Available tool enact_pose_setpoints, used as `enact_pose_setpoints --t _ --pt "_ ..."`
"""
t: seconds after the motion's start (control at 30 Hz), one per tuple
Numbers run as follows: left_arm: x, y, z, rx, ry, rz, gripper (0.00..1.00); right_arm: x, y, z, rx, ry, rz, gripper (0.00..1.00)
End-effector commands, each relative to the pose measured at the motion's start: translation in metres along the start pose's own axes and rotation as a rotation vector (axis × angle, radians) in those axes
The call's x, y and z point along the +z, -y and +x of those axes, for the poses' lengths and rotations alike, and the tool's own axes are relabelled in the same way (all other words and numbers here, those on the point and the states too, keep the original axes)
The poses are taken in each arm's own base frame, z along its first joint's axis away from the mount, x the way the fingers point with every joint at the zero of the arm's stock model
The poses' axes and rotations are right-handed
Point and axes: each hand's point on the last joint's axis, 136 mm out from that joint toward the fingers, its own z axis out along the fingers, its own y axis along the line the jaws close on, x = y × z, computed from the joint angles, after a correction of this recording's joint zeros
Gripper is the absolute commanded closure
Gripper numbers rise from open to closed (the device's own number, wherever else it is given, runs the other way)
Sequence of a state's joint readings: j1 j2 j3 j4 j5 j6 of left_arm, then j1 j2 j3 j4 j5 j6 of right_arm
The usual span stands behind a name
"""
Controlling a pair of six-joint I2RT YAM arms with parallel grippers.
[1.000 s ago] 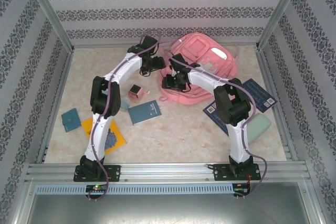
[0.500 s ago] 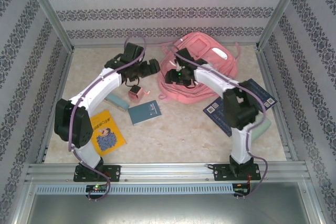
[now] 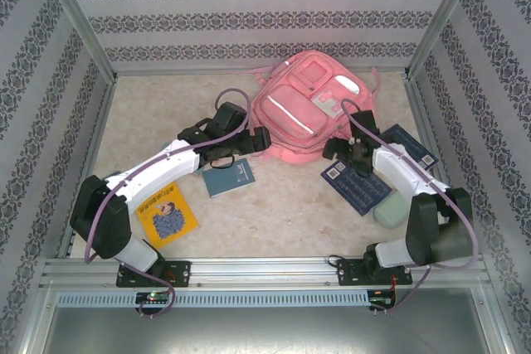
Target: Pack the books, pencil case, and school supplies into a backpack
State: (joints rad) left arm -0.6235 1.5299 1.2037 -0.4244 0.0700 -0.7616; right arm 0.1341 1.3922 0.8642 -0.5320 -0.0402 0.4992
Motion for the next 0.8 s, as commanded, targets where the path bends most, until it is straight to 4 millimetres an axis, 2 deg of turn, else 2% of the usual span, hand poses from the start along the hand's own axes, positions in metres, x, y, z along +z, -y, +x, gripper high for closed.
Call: enact_pose_setpoints --t 0.0,0.13,0.37,0.6,0.77 --pt "-0.005 0.001 -0.001 -0.003 0.037 -0.008 0.01 -0.003 0.018 0.015 0.036 0.009 0.017 0.02" --pt "-0.006 0.000 0.002 -0.007 0.031 -0.012 0.01 0.005 0.026 0.036 0.075 -0.034 0.024 0.02" --pt "-0.012 0.001 0.006 0.003 0.032 -0.014 0.02 0.022 0.023 0.066 0.156 -0.131 -0.026 0.02" --pt "-0.016 -0.009 0.016 -0.016 0.031 -0.023 0.02 0.035 -0.012 0.093 0.160 -0.219 -0.109 0.02" --pt "-0.017 -0.014 0.020 -0.021 0.032 -0.032 0.02 0.035 -0.060 0.110 0.130 -0.256 -0.170 0.02"
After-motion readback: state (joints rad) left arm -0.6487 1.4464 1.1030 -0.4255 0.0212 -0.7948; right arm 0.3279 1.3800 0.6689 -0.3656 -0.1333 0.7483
